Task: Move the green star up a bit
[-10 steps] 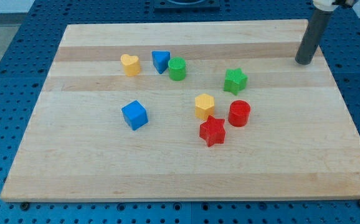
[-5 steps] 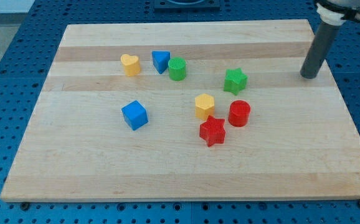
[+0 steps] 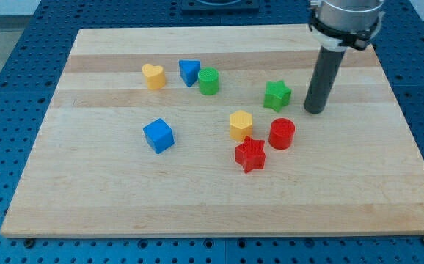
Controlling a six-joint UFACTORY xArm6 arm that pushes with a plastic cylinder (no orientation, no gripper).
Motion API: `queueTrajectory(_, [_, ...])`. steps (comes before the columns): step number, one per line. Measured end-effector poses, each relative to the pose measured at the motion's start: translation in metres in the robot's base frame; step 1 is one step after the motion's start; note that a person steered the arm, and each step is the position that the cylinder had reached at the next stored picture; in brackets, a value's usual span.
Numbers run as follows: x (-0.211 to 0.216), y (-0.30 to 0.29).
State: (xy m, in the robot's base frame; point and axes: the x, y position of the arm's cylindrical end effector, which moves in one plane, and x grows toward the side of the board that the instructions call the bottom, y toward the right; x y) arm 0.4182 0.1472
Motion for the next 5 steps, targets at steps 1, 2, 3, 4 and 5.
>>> queueTrajectory(1, [0.005, -0.019])
queueTrajectory(2, [0.006, -0.037])
queueTrajectory(3, [0.006, -0.048])
queueTrajectory(4, [-0.003, -0.05])
queueTrajectory(5, [-0.019, -0.05])
